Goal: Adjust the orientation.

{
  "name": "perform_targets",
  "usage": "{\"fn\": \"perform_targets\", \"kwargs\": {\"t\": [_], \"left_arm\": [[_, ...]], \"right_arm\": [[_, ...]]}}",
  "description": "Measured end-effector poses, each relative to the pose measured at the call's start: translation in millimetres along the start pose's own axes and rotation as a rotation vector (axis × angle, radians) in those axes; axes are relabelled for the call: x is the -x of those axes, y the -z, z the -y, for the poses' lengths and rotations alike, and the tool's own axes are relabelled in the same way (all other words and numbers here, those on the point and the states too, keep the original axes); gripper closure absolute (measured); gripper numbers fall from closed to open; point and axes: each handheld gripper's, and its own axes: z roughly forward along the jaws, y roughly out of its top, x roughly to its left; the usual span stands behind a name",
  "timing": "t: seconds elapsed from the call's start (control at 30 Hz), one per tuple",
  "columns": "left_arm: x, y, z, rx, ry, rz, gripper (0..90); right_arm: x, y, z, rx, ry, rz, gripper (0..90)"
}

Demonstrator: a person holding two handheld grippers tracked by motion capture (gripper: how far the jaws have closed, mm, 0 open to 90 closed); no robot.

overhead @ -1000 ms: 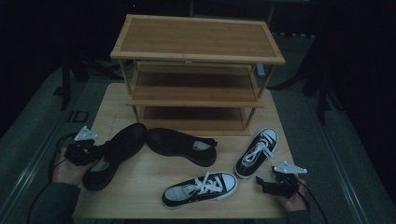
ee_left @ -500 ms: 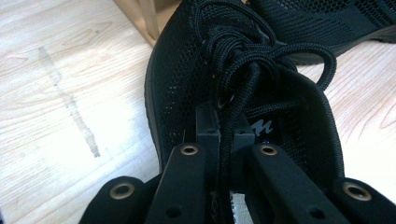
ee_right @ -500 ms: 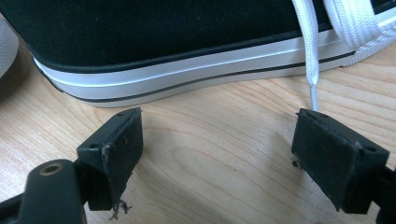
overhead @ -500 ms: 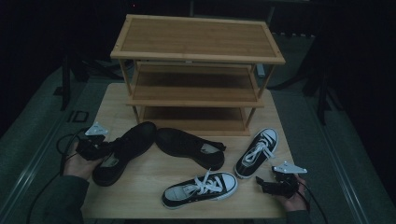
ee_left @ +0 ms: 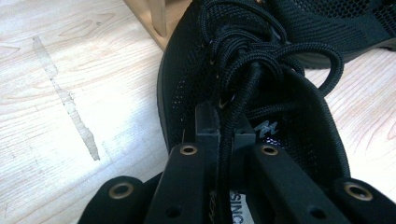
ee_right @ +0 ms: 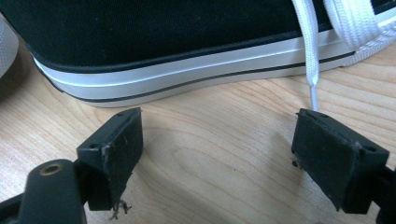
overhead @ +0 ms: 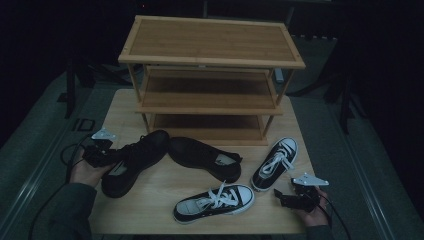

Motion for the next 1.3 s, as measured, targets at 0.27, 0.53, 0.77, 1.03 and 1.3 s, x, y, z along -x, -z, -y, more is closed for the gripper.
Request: {"fn": "perform_targets", "kwargs": {"t": [0.27,0.53,0.77,1.03,1.3], "left_arm": [[-1.4,10.9,1.0,0.025,0.021,0.008,68.8],[3.0,38.4,-5.3,0.085,0.014,-0.039,53.8],[18.5,49.1,-15.7,0.103,-0.008,-0.05,53.5],[39.9,50.5,-30.6,0.109,-0.051,-0.026,53.8],[58.3,45.9,-40.2,0.113,-0.076,-0.013,53.5]], "right_arm": [[0.0,0.0,0.0,0.0,0.0,0.0,16.5],[0.0,0.0,0.0,0.0,0.0,0.0,16.5],[0.0,0.0,0.0,0.0,0.0,0.0,16.4],[0.0,0.0,0.0,0.0,0.0,0.0,16.5],[-0.1,0.0,0.0,0.0,0.0,0.0,16.4]]}}
